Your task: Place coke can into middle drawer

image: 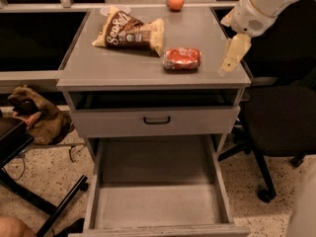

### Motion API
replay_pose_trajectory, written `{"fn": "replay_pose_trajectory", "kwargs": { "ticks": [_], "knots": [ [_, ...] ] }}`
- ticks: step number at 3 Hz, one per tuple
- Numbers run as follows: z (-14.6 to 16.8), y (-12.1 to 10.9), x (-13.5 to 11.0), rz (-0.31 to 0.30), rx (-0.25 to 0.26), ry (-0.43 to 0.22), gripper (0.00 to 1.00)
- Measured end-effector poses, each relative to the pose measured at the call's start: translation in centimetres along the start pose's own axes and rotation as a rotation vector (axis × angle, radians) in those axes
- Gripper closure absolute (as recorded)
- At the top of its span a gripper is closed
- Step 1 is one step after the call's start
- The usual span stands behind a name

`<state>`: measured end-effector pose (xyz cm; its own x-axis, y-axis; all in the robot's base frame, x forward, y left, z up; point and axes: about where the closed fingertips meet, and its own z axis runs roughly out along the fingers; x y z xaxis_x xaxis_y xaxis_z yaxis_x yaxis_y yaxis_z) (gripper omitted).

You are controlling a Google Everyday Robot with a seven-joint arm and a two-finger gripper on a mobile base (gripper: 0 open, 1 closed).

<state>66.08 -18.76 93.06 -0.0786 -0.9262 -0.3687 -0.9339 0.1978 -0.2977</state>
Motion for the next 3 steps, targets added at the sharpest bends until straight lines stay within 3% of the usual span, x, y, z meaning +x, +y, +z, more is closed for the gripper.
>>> {"fn": "replay_pose_trajectory", "kwargs": {
  "ticks": [2, 3],
  "knots": [
    [6.8, -7.5, -2.6, -0.032, 0.079, -0.099, 0.0],
    [6.8, -7.5, -2.6, -0.032, 0.079, -0.099, 0.0]
  ]
}}
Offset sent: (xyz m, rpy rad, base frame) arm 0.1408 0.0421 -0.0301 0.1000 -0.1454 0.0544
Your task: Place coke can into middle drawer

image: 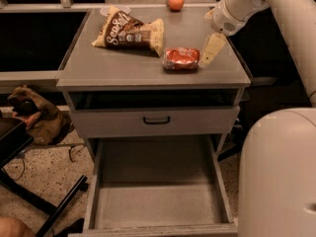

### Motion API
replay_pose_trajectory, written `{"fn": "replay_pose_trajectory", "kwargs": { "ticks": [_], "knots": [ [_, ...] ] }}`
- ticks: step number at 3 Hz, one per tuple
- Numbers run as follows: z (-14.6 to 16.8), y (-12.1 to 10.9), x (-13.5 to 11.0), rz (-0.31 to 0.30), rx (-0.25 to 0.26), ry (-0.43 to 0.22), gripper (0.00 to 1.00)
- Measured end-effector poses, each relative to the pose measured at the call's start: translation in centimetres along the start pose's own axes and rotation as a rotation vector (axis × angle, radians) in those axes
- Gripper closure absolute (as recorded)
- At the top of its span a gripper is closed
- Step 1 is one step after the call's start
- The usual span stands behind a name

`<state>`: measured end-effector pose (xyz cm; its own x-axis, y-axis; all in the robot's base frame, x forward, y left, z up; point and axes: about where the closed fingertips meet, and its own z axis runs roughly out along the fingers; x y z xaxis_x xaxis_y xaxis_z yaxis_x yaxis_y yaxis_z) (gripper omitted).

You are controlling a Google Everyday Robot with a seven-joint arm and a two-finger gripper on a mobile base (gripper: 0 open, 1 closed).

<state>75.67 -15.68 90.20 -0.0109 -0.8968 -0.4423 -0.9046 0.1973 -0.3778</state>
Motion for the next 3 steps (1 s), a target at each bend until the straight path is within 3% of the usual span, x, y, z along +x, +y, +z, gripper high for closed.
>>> {"fn": "replay_pose_trajectory", "kwargs": {
  "ticks": [3],
  "knots": [
    [7.1, 0.8, -2.7, -0.062, -0.129, -0.048, 0.0]
  ]
}}
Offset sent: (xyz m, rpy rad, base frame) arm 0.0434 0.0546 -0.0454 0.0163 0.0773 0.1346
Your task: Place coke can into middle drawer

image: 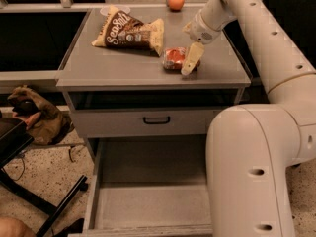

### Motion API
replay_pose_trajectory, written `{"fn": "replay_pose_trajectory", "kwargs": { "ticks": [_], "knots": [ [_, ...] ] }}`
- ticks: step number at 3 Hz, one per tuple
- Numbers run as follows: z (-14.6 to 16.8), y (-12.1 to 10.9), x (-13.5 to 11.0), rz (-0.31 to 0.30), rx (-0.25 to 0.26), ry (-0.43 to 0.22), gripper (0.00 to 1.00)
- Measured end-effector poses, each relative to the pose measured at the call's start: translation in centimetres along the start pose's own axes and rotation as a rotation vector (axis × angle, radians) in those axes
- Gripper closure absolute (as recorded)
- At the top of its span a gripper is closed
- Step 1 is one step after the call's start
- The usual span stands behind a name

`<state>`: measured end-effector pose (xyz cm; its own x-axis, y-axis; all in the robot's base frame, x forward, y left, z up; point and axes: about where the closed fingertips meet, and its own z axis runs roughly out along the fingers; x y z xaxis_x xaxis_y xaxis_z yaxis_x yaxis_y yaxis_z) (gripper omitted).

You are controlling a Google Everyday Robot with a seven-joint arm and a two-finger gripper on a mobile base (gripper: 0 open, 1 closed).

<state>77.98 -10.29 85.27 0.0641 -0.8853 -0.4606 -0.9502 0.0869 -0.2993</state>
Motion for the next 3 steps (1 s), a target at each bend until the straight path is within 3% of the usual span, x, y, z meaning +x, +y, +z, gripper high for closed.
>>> {"fn": "replay_pose_trajectory", "kwargs": {
  "ticks": [1, 3],
  "knots": [
    [0.05, -0.01, -0.02, 0.0, -0.001, -0.001, 0.19],
    [-0.14, 0.62, -0.61, -0.018, -0.008, -0.016, 0.65]
  ]
}}
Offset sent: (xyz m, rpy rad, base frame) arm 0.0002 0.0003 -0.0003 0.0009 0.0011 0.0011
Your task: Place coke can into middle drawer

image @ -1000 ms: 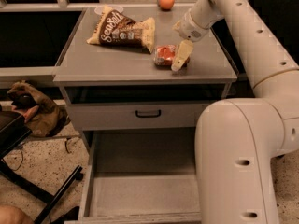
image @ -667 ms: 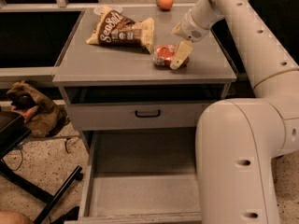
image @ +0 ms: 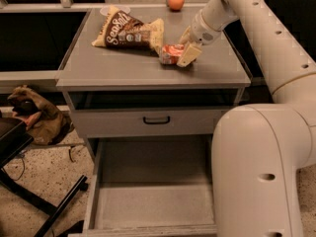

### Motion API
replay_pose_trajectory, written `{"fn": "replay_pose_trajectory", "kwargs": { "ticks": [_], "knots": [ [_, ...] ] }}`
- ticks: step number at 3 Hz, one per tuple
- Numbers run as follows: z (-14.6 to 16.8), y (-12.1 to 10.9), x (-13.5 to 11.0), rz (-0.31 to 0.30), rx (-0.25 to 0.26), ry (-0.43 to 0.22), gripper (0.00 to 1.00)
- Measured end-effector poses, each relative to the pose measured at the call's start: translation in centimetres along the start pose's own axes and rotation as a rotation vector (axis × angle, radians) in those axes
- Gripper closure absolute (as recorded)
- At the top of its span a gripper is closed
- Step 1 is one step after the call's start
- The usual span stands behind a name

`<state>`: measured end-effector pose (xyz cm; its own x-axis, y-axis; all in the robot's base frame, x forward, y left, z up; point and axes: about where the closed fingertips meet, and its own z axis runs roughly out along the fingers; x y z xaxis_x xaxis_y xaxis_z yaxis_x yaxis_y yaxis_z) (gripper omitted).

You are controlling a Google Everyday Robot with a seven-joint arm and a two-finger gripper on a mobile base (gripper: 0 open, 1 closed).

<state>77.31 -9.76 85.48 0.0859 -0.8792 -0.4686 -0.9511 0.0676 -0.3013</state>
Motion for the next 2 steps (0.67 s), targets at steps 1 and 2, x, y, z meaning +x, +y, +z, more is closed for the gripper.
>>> {"fn": "replay_pose_trajectory", "kwargs": {
  "ticks": [1, 2],
  "knots": [
    [-1.2, 2.7, -2.3, -0.062, -0.033, -0.03, 0.88],
    [-4.5, 5.7, -5.2, -0.119, 0.01, -0.088, 1.0]
  ]
}}
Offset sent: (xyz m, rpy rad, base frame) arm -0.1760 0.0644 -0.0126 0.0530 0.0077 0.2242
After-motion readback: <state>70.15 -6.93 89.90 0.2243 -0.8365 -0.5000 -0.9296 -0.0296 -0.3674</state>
